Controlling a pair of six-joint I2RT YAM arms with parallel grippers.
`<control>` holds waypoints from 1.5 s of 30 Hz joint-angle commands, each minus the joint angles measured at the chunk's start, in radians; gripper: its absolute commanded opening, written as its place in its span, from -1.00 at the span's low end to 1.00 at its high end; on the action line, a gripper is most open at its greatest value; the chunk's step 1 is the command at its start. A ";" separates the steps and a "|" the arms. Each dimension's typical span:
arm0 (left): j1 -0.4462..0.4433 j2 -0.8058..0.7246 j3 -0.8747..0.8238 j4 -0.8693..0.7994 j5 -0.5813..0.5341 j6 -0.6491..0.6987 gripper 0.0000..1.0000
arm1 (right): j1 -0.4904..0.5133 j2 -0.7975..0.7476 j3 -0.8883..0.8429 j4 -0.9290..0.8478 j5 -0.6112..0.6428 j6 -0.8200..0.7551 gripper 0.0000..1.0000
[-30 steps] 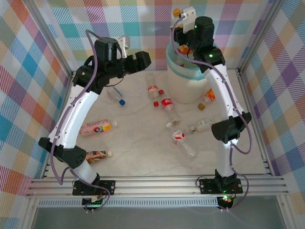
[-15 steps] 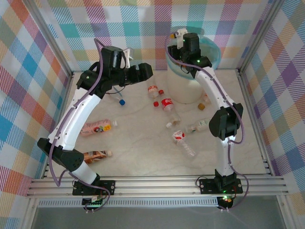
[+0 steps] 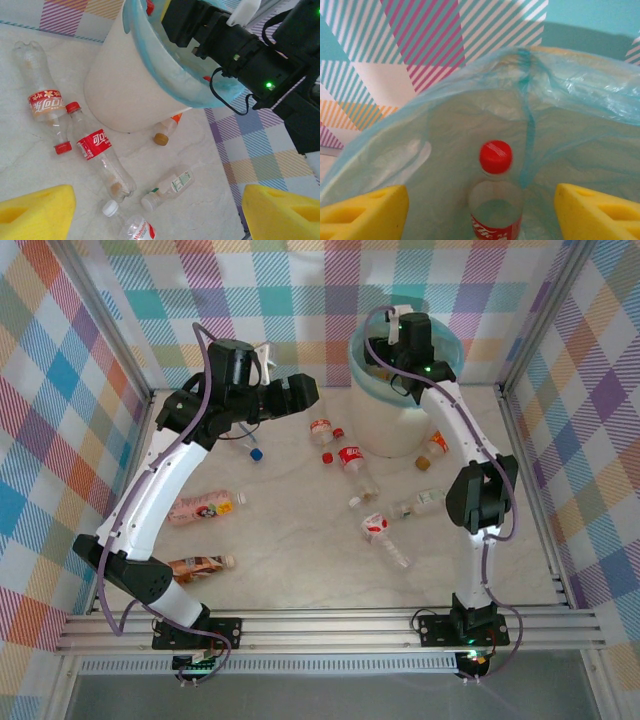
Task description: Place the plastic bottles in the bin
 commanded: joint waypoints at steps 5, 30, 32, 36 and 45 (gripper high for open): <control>-0.009 -0.025 -0.010 0.032 -0.017 -0.013 0.73 | 0.003 -0.081 0.006 0.068 -0.024 0.016 0.52; -0.009 -0.213 -0.243 -0.039 -0.171 0.056 0.75 | 0.235 -0.341 -0.001 -0.230 -0.186 -0.127 0.57; -0.009 -0.248 -0.287 -0.046 -0.183 0.054 0.75 | 0.271 -0.383 -0.061 -0.261 -0.188 -0.127 0.58; -0.009 -0.322 -0.388 -0.054 -0.220 0.049 0.76 | 0.331 -0.472 -0.203 -0.314 -0.190 -0.156 0.59; -0.009 -0.441 -0.587 -0.097 -0.238 0.020 0.76 | 0.397 -0.608 -0.554 -0.402 -0.221 -0.039 0.51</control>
